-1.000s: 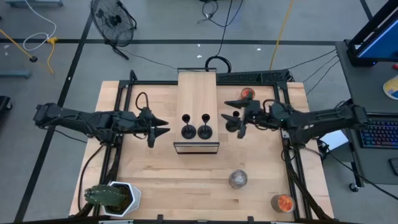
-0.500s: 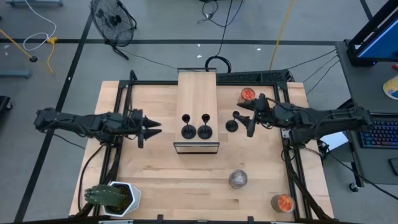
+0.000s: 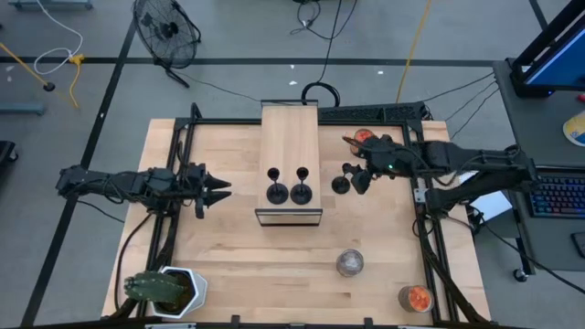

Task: Pick & Place candle stick holders
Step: Put the black candle holder on the shelf

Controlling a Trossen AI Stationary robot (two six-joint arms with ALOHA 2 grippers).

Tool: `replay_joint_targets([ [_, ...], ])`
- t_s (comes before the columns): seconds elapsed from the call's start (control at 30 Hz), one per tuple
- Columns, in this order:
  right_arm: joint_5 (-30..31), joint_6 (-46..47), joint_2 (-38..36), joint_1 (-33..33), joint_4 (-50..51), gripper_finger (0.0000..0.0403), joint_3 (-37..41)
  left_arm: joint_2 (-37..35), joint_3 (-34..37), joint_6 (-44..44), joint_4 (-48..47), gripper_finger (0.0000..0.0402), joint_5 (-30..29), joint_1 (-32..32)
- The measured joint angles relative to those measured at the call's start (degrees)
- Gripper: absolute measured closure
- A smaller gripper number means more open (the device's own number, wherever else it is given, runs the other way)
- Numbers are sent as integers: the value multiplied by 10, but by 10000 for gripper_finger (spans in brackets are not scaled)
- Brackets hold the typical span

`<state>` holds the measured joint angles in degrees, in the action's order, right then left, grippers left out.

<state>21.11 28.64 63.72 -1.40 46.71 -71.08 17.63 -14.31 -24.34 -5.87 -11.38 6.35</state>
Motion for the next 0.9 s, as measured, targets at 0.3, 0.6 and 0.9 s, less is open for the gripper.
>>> replay_joint_targets([
  [0.3,-115,71,59,-90,101,149,-56,-9,17,0,1,232,9,0],
  [0.6,-174,38,105,-161,138,149,-56,-9,25,-33,4,232,9,0],
  [0.9,-200,33,132,-191,135,149,-56,-8,25,-28,5,232,-9,0],
])
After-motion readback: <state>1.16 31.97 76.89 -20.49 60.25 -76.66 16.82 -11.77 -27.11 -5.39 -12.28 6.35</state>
